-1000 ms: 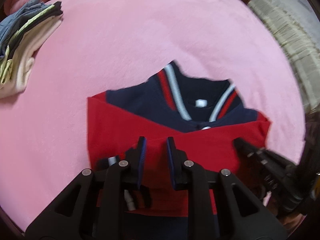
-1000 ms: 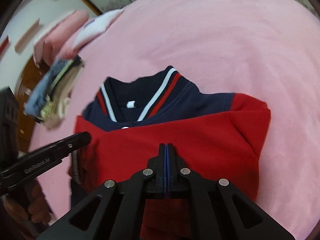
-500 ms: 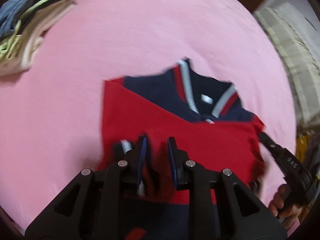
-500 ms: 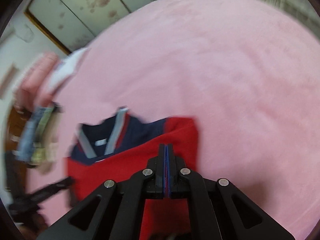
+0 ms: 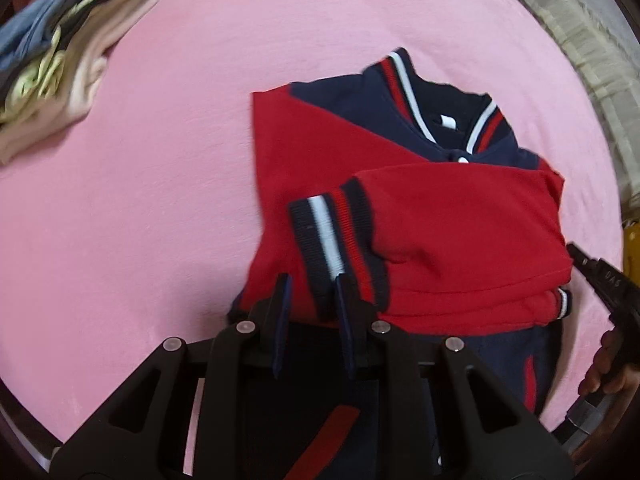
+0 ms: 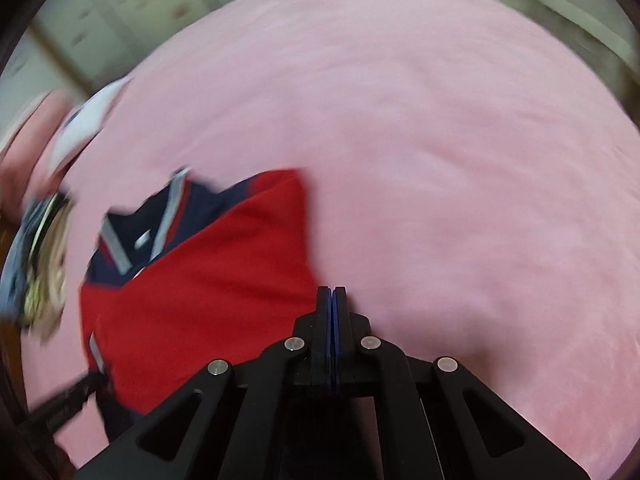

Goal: Fold large clothes

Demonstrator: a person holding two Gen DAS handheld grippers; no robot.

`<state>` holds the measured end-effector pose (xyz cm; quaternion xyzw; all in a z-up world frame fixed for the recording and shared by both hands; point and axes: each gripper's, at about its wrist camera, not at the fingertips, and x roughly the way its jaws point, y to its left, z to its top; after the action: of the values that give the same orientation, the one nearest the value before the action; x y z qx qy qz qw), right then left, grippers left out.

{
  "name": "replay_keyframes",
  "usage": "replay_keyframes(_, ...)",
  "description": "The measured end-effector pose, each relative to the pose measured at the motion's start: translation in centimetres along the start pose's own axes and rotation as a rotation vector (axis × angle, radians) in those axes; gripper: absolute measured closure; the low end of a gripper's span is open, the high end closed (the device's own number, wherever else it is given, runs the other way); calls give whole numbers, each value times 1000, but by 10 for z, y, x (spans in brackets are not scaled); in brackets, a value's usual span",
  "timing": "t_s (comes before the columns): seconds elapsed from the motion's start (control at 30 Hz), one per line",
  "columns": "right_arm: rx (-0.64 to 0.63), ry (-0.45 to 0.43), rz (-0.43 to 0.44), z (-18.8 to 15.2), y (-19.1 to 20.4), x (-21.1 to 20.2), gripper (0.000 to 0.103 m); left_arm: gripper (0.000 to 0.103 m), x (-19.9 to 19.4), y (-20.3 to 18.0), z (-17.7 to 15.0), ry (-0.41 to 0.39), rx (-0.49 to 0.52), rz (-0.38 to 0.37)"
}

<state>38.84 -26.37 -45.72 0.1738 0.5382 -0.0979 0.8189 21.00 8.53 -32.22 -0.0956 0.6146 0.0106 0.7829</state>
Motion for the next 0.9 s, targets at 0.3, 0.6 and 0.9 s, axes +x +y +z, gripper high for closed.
replay_keyframes(0.3, 77, 3, 18, -47, -3, -45, 97, 83, -23, 17, -27, 13, 32, -21)
replay_keyframes(0.6, 46, 101, 16, -149, 21, -81, 63, 83, -45, 15, -83, 45, 46, 20)
replay_keyframes(0.9, -115, 51, 33, -211, 47, -148, 25, 56, -97, -7, -144, -35, 61, -15)
